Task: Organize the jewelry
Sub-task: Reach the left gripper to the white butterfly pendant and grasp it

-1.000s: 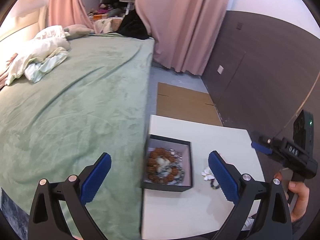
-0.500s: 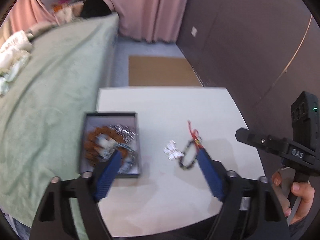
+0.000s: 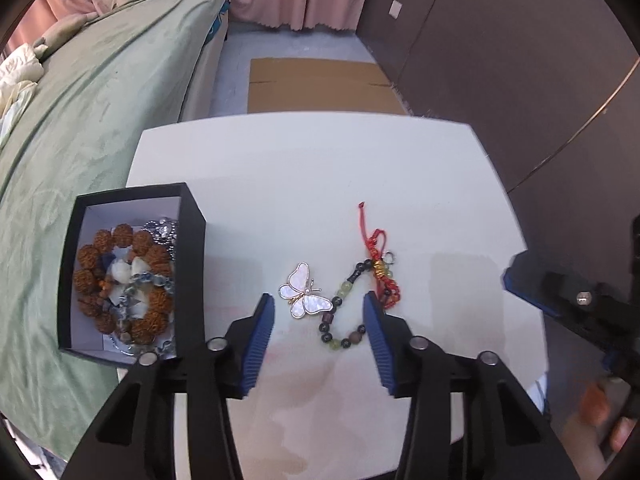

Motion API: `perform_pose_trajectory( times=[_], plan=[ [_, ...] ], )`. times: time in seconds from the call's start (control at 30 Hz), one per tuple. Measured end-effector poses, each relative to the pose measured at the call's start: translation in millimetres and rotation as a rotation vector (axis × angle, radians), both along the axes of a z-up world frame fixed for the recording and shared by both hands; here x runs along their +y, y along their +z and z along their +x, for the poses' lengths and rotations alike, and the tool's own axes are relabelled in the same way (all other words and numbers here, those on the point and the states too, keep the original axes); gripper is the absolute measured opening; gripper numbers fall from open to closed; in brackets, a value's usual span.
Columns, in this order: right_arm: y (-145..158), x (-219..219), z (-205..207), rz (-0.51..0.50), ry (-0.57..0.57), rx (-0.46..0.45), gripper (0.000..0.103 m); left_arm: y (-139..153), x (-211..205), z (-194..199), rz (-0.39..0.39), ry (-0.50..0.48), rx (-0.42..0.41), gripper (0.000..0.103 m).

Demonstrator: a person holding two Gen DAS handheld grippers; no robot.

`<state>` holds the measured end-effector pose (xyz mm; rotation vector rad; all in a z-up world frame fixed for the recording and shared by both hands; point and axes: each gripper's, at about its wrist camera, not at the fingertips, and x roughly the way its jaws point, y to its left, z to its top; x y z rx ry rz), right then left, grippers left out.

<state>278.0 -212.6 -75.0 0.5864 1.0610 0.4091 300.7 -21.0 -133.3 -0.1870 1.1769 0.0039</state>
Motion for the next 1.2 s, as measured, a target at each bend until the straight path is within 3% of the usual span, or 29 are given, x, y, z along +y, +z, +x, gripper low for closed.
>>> perform_pose_trajectory(
  times=[0.13, 0.53, 0.67, 0.8, 0.9, 1.03, 1.13, 1.2],
  plan=[
    [0.9, -3.0, -0.7, 0.004, -0.017, 0.001, 0.058, -15.8, -3.5, 8.1, 0.022, 0.027, 0.027, 0.036],
    [2.8, 2.5, 0.2, 0.002, -0.007, -0.009, 0.058, -40.4, -2.7, 29.5, 0.083, 0.154, 0.066, 0.036],
    [2.0, 3.0, 0.6, -0.002, -0.002, -0.007, 0.058, -47.0, -3.8, 27.8, 0.131, 0.156, 0.090, 0.038],
    [3.2, 7.1, 0.0, -0.006, 0.007, -0.012, 0.058, -46.9, -1.9, 23.1, 0.124, 0.165, 0.094, 0.037],
    [2.0, 9.0, 0.9, -0.010, 0.013, -0.010, 0.058, -46.4, 0.1, 20.2, 0.133, 0.176, 0.093, 0.026],
    [-2.8, 12.6, 2.4, -0.030, 0.025, -0.003, 0.058, -44.4, 7.4, 18.5, 0.083, 0.165, 0.097, 0.022],
    [-9.6, 19.4, 4.7, -0.044, 0.047, 0.012, 0.048, -37.2, 10.4, 16.1, 0.053, 0.158, 0.085, 0.010],
    [-14.4, 24.7, 6.7, -0.057, 0.058, 0.022, 0.040, -30.9, 11.9, 14.1, 0.040, 0.148, 0.076, 0.010]
  ],
)
